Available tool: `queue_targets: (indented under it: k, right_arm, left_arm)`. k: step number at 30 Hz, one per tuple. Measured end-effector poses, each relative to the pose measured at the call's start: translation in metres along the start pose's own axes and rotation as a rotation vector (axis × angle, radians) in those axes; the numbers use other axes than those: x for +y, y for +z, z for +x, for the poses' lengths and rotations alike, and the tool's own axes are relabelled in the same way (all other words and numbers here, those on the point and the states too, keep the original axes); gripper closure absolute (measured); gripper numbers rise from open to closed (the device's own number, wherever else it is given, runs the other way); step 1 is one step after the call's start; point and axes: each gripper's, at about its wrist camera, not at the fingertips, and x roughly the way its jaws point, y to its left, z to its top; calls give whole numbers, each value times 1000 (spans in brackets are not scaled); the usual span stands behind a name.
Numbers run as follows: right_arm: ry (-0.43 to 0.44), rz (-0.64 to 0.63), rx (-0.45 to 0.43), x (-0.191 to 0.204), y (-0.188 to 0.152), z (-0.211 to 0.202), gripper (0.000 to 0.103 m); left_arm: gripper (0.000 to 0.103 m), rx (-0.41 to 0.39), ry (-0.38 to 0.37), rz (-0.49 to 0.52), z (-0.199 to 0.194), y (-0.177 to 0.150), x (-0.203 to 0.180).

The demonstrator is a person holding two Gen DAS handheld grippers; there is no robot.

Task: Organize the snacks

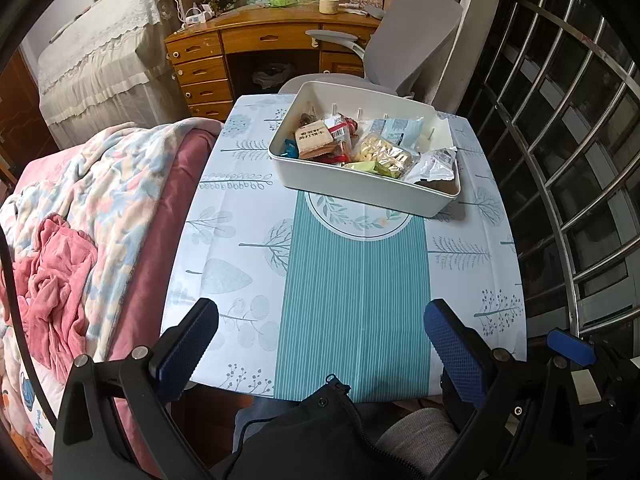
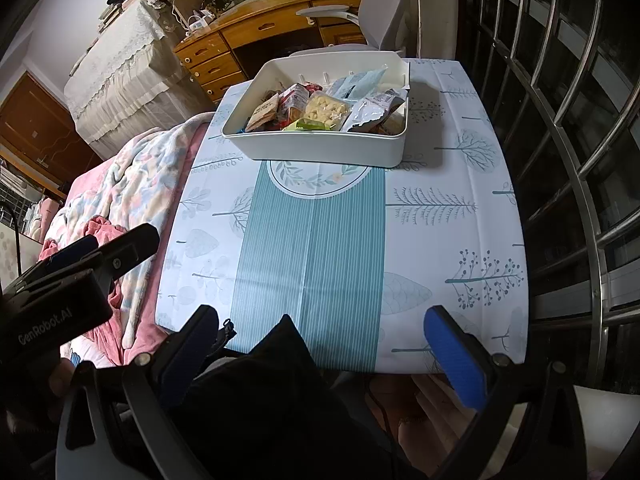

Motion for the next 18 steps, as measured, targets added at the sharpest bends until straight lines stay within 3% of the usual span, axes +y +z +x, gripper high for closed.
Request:
queue_targets:
  k: [18]
  right_arm:
    - [-1,2,2,1,1,0,0]
  left_arm:
    - [1,1,0,0,0,2,0]
